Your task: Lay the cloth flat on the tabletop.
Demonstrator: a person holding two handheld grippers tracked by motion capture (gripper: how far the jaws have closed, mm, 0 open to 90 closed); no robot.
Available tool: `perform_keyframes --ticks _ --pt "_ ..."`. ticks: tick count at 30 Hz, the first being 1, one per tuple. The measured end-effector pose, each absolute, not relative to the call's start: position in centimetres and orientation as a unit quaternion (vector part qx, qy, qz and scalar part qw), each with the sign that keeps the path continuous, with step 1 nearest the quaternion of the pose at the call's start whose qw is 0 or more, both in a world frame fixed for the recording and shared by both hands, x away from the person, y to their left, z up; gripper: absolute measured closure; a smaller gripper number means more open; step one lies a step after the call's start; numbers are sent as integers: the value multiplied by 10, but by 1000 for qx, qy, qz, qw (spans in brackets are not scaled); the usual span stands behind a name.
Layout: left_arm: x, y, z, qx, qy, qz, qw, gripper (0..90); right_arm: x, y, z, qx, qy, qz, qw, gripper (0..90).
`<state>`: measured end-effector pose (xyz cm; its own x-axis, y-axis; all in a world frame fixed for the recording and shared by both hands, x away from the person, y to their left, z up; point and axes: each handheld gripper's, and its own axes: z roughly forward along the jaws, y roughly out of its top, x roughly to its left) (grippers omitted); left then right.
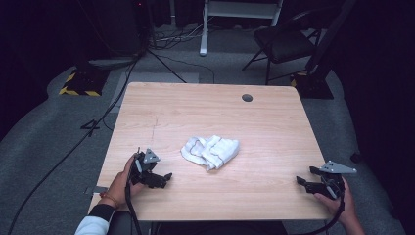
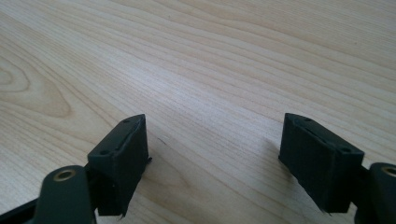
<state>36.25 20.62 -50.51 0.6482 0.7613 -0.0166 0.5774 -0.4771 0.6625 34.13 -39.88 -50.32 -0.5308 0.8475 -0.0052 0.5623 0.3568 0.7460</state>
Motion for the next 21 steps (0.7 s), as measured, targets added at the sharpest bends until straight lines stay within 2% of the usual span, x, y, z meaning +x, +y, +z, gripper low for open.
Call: perform_keyframes --ticks 8,10,14,18,21 --pt "368 196 -505 847 397 140 325 0 342 -398 -503 438 800 357 202 241" --pt "369 192 -505 846 399 140 323 0 341 -397 -502 433 802 353 212 278" --pt "370 188 -505 854 382 134 327 1 344 -391 -495 426 803 364 203 298" --pt "374 176 -505 866 355 126 329 2 352 -366 -470 368 828 368 208 385" --pt "379 168 -505 871 340 121 332 2 357 -349 -460 342 836 375 206 406"
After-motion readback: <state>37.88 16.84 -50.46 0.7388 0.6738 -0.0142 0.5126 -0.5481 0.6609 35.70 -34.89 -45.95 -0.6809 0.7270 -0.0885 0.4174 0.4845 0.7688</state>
